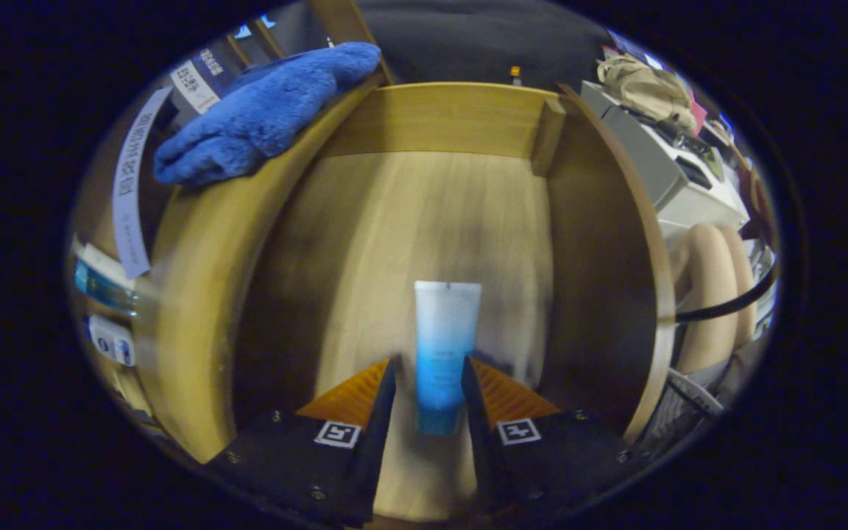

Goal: Pull open the drawer, take out the items inside it, and place them on the countertop above the cabinet.

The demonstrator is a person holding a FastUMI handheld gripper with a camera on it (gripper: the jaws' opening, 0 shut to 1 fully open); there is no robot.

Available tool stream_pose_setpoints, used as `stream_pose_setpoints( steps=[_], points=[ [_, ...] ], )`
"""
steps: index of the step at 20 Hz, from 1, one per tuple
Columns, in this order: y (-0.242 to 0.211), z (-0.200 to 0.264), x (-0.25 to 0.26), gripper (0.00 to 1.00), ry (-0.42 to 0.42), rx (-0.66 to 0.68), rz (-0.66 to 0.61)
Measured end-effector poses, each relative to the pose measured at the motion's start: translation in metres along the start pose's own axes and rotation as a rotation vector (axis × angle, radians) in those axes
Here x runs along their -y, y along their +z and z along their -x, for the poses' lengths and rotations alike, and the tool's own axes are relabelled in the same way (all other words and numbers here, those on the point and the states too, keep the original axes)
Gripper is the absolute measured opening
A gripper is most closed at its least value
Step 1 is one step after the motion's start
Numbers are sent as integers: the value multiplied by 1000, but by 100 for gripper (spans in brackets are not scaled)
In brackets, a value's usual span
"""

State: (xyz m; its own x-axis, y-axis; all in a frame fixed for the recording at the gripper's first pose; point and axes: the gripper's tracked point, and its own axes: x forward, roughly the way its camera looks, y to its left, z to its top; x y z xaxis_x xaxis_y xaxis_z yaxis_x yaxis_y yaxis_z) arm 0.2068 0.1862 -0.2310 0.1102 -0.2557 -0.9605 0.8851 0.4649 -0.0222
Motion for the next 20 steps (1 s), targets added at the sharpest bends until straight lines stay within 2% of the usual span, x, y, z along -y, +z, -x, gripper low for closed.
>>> stream_pose_setpoints(
  steps=[3,5,9,10,11,12,15,20],
  points=[
    [-14,-9,4,54,-26,-67,53],
    [5,-11,-4,49,2,-4,87],
    [4,-17,-7,41,73,52,158],
    [7,-9,-15,41,118,86,159],
    [16,-9,-21,37,143,124,184],
    [25,0,-17,33,139,161,208],
    [38,32,-20,33,124,252,237],
    [55,87,-40,33,166,391,305]
  ],
)
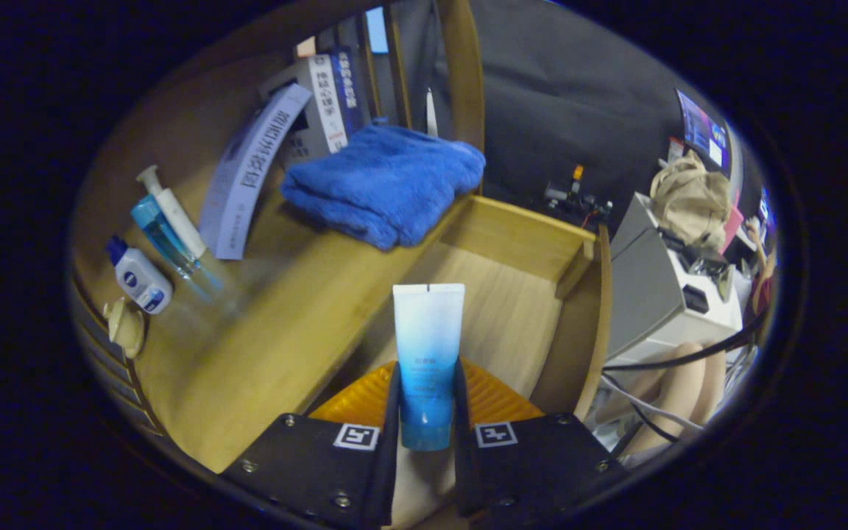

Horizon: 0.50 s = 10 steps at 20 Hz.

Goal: Pull open the drawer, take out the items inside it, and place them on the countertop above the cabinet.

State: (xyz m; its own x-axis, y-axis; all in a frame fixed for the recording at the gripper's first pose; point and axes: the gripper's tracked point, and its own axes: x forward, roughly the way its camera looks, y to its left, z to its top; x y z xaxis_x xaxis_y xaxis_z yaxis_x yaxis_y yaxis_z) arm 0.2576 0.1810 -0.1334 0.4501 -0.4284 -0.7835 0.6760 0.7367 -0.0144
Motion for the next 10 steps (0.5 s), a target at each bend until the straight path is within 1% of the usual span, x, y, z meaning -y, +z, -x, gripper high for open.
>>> stream_pose_setpoints(
  steps=[2,5,7,10],
  points=[
    [12,9,-18,33,48,41,22],
    [27,17,-58,33,158,79,78],
    [35,18,-82,33,224,91,126],
    [42,6,-103,33,296,81,203]
  ],
)
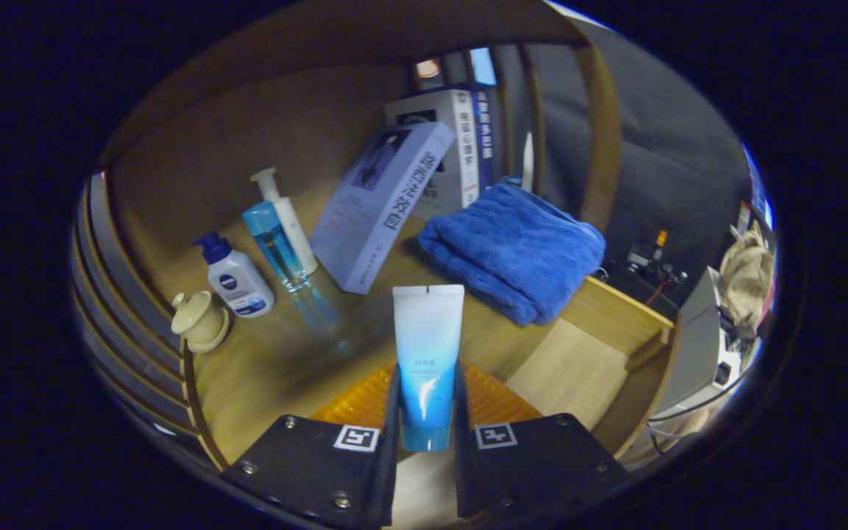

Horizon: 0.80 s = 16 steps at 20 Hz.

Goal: Pull open the drawer, take out the items inside it, and place them on the countertop above the cabinet.

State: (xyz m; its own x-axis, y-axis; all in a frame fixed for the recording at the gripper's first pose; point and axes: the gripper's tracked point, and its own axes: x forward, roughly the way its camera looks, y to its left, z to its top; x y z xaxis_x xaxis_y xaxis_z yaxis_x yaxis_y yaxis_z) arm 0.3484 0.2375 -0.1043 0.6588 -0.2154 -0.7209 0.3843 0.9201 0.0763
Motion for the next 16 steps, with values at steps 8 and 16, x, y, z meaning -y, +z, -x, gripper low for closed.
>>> stream_pose_setpoints(
  steps=[8,16],
  points=[
    [-12,-40,-22,33,117,-128,121],
    [-13,-51,-35,42,209,-143,130]
  ],
)
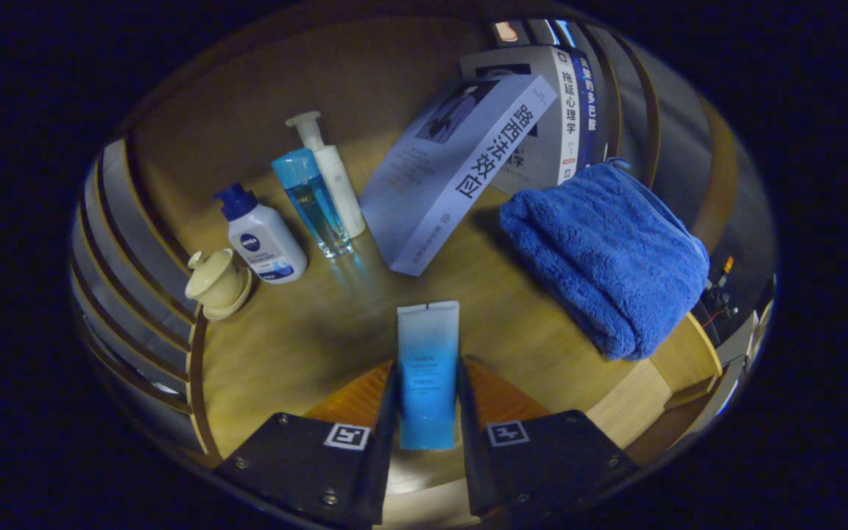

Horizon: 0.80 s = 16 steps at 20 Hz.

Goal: Pull open the drawer, take out the items inside it, and place them on the countertop above the cabinet.

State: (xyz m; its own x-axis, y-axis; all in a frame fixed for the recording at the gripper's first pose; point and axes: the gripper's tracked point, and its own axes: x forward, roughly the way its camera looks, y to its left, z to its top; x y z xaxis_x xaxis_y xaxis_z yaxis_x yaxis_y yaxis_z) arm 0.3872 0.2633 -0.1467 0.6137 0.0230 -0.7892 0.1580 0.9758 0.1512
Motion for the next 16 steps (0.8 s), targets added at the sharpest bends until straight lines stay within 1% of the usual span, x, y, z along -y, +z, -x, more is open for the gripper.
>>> stream_pose_setpoints(
  steps=[1,2,5,7,9,12,14,15,16],
  points=[
    [3,2,-4,44,18,9,-1],
    [3,2,-5,59,28,16,1],
    [12,14,-13,99,75,74,8],
    [20,26,-20,100,119,131,15],
    [32,47,-26,100,164,218,33],
    [45,96,-35,100,248,368,70],
    [46,135,-32,99,267,472,115],
    [40,157,-25,100,262,516,136],
    [33,169,-19,99,250,535,143]
  ],
)
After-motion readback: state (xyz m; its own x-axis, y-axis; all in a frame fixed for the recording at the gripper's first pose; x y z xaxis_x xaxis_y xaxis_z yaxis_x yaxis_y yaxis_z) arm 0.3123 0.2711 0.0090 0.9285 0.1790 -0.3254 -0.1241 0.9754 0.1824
